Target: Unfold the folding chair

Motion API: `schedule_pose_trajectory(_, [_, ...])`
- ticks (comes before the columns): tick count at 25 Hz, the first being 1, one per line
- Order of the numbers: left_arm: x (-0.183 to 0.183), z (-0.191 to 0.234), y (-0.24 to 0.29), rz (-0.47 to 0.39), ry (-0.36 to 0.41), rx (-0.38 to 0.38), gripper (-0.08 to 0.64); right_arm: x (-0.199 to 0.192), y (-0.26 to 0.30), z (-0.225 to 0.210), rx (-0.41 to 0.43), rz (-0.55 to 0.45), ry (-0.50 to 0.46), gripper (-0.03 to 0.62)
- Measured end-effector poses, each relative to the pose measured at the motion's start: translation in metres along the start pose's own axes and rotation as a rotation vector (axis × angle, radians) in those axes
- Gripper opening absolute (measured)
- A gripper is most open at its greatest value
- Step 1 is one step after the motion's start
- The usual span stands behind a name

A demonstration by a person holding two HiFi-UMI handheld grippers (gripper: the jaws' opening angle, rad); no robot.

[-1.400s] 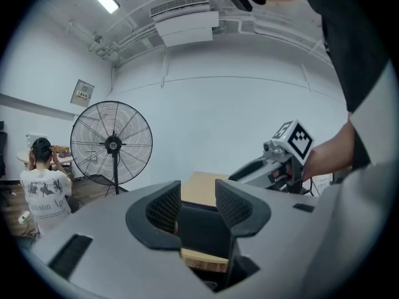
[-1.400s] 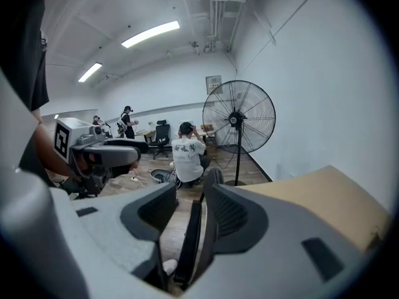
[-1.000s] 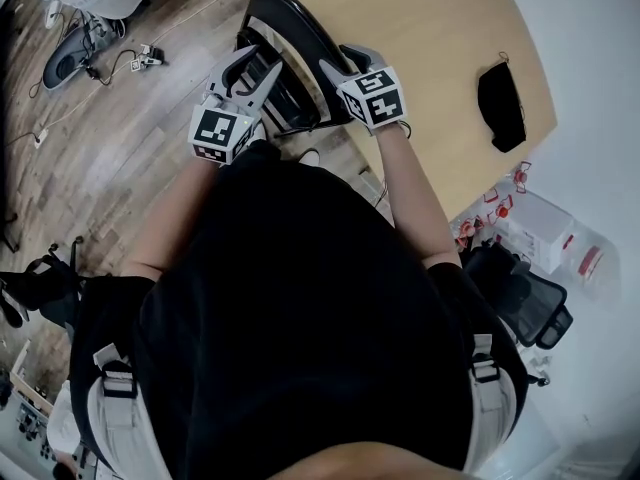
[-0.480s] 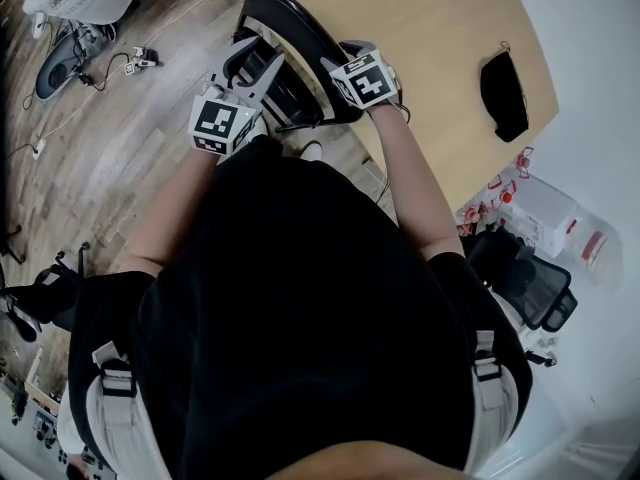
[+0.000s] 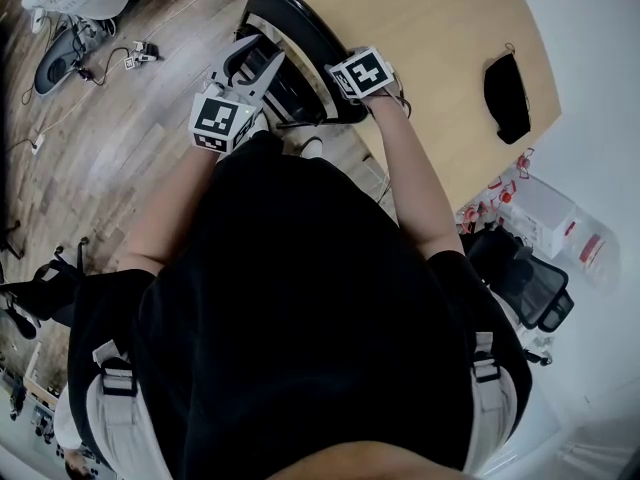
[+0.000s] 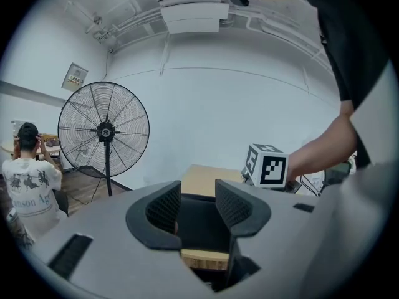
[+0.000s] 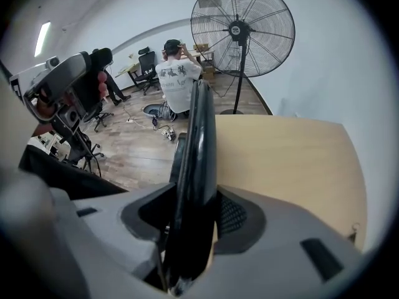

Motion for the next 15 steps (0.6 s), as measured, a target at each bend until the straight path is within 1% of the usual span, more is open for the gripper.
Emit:
schedule_pose_trajectory(6, [0.000,-0.007,-0.006,0.003,0.000,0.031,0.167,-0.010,0.011,0.004,0.035,0.055,-0.008,0.151])
schedule_pose_trajectory(8, [0.000,-0.009,-0.012,0.004,0.000,0.051,0.167,-0.014,0.014,0.007,0.039,0.071,-0.017,0.131])
schedule_pose_trajectory(10, [0.000,-0.013,-0.019,0.005,0.000,0.072,0.167,-0.016,0.015,0.009,0.041,0.074,-0.014,0.096])
schedule_pose_trajectory(15, [-0.004,-0.024,-0.035,0.008,-0.009,0.126,0.167,-0.017,0.017,0.009,0.049,0.066,-0.001,0.085])
Point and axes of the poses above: the fingertips, and each gripper's own axes: y forward along the fingers, z to its left, x out of its top, the point moved 5 cm from there along -y, backward along the fingers, and after that the axes turned 6 degrees about -x, right-handed, at the moved point
